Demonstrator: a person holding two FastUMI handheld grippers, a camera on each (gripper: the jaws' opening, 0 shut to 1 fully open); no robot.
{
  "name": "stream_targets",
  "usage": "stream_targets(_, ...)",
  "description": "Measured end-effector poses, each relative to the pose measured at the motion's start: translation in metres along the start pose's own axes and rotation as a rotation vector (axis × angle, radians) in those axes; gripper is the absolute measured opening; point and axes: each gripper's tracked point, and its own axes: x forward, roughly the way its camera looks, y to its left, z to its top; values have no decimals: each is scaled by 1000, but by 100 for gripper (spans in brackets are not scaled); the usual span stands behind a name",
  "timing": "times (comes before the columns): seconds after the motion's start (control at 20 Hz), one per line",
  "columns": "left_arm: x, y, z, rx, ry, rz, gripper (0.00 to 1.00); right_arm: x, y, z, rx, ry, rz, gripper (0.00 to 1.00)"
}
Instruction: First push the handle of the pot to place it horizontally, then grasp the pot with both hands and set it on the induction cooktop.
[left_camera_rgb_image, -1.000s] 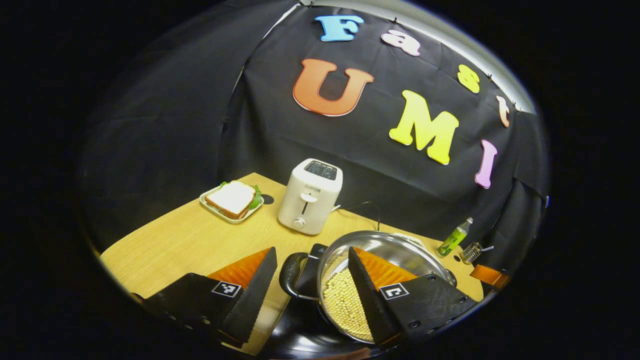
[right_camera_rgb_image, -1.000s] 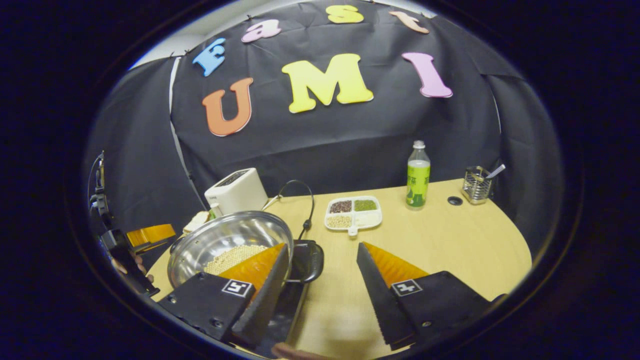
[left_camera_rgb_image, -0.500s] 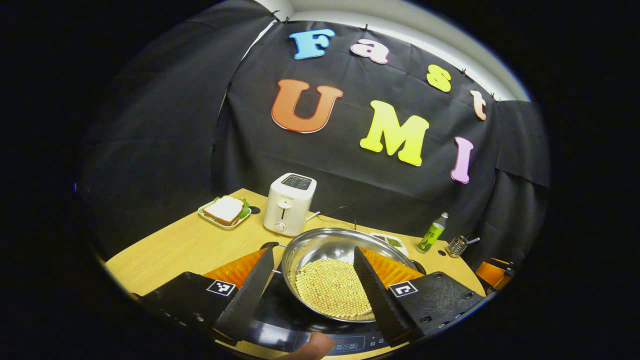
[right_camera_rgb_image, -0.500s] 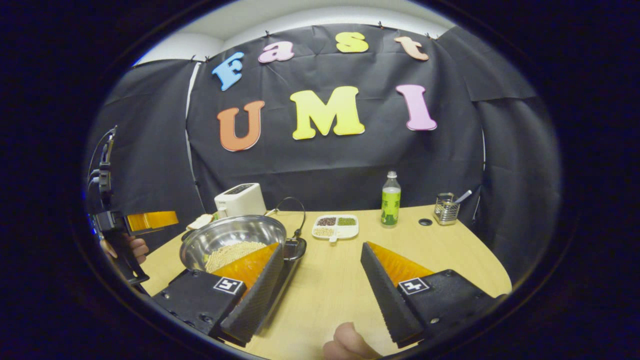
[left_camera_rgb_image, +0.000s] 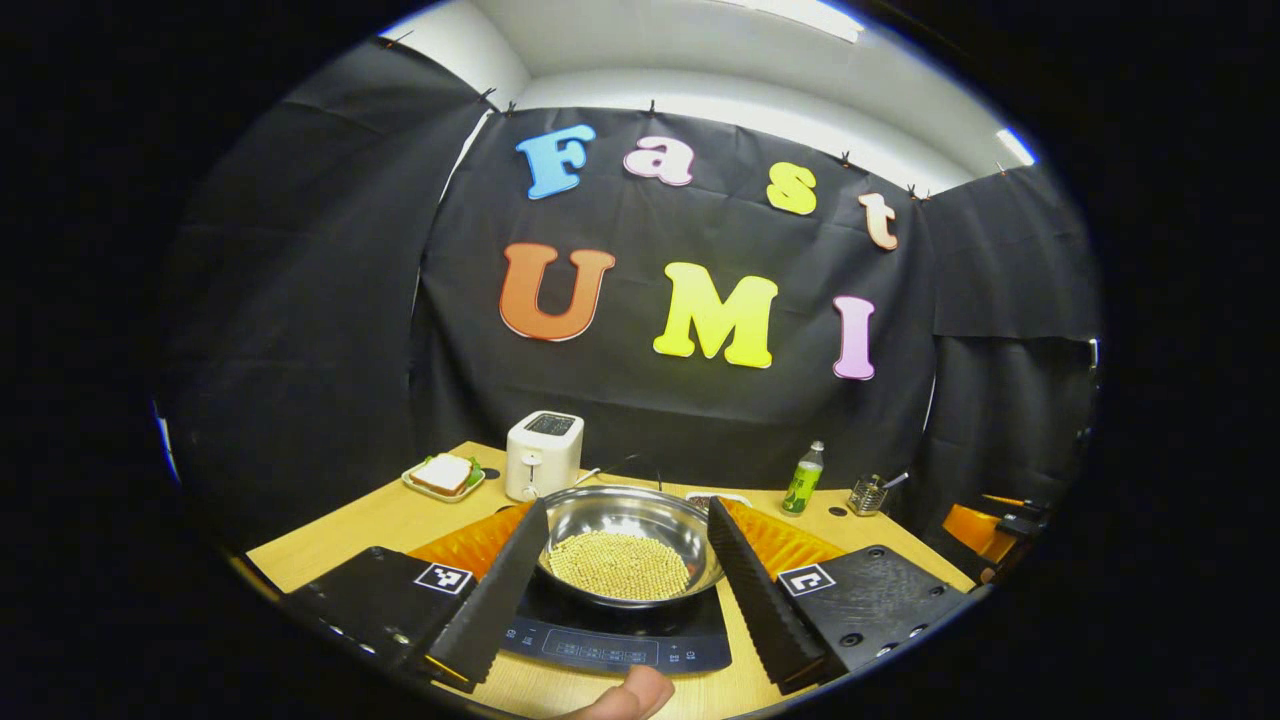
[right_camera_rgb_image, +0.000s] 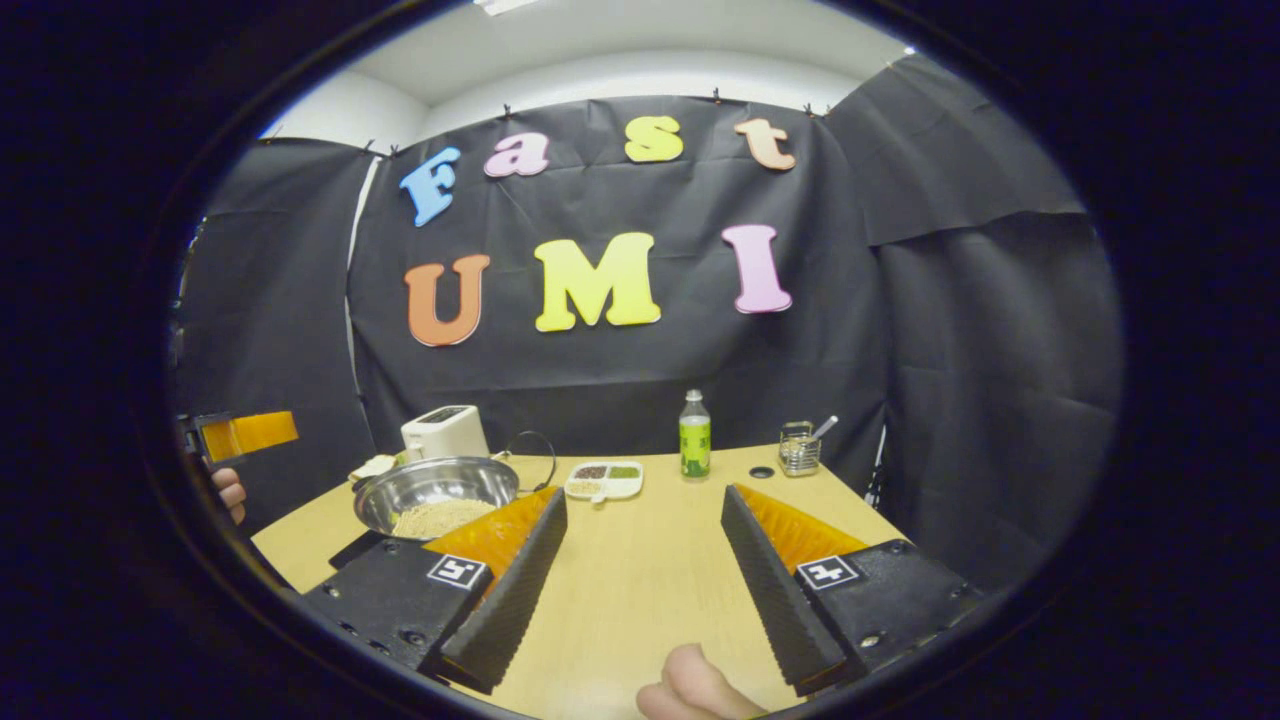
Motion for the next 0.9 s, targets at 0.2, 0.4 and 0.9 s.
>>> stream_targets(0.2,-22,-14,27,68,-41,10,95,-34,-25,31,30,-55,-35,96)
stream_targets(0.4,-40,-26,43,105,-49,36,95,-60,-44,62,40,-118,-70,96)
stream_targets(0.9,-74,-42,55,147,-81,56,95,-121,-67,106,-24,-308,-113,96)
